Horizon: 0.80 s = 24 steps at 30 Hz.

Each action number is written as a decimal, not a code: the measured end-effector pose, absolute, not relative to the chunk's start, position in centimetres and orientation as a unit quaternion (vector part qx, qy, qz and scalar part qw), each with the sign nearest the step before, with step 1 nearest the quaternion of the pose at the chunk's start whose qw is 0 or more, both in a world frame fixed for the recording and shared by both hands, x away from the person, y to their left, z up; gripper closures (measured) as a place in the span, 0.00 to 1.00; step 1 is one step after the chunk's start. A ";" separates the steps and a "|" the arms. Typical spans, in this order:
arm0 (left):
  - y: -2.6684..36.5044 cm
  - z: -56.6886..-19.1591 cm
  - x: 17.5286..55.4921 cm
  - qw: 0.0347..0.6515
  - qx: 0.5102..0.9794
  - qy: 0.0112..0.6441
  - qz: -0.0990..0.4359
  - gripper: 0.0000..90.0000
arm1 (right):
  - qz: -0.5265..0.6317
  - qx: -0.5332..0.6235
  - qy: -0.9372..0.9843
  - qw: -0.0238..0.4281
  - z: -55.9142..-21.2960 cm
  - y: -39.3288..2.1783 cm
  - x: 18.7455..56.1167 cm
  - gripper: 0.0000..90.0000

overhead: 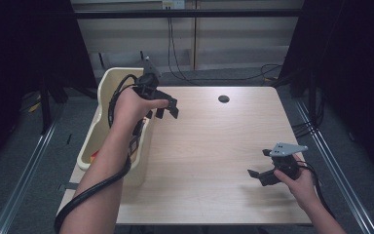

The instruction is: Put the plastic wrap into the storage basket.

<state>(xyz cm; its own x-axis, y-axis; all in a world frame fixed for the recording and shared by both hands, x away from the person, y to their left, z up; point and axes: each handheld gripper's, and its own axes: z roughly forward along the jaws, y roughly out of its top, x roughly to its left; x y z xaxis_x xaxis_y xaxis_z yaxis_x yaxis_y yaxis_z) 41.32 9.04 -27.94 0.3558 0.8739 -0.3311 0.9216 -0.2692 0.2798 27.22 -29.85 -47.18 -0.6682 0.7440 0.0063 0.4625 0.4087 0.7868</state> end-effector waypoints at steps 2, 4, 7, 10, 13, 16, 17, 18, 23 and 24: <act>8.6 -28.4 41.3 0.215 0.798 0.560 -0.057 0.13 | 0.399 0.367 0.822 0.175 -47.2 -29.9 27.2 0.03; 8.2 -28.8 41.4 0.216 0.799 0.557 -0.064 0.13 | 0.399 0.368 0.821 0.176 -47.2 -29.8 27.2 0.03; 7.6 -29.5 41.3 0.220 0.800 0.554 -0.070 0.12 | 0.398 0.369 0.821 0.178 -47.2 -29.8 27.2 0.02; 7.1 -30.1 41.3 0.220 0.804 0.548 -0.071 0.12 | 0.399 0.369 0.821 0.177 -47.2 -29.8 27.2 0.03; 6.6 -30.6 41.3 0.223 0.804 0.546 -0.074 0.12 | 0.401 0.367 0.821 0.177 -47.2 -29.9 27.2 0.03; 6.3 -31.1 41.3 0.224 0.808 0.540 -0.076 0.12 | 0.400 0.367 0.821 0.179 -47.2 -29.9 27.2 0.03; 6.1 -31.3 41.3 0.227 0.806 0.541 -0.078 0.12 | 0.400 0.368 0.820 0.179 -47.2 -29.9 27.2 0.02; 6.0 -31.4 41.3 0.227 0.806 0.541 -0.080 0.12 | 0.401 0.368 0.820 0.178 -47.1 -29.9 27.2 0.03; 5.7 -32.5 41.3 0.227 0.805 0.541 -0.084 0.12 | 0.401 0.367 0.820 0.178 -47.1 -29.9 27.2 0.03; 5.7 -32.8 41.3 0.226 0.808 0.538 -0.083 0.12 | 0.402 0.367 0.820 0.177 -47.1 -30.0 27.2 0.02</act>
<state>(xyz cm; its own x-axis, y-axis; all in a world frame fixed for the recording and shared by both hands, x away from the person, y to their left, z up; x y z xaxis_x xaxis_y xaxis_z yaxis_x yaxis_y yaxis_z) 41.26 5.73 -32.78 0.4073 0.8315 -0.3778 0.9067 -0.3185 0.2764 27.21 -29.96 -47.11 -0.6683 0.7438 0.0037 0.4590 0.4085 0.7890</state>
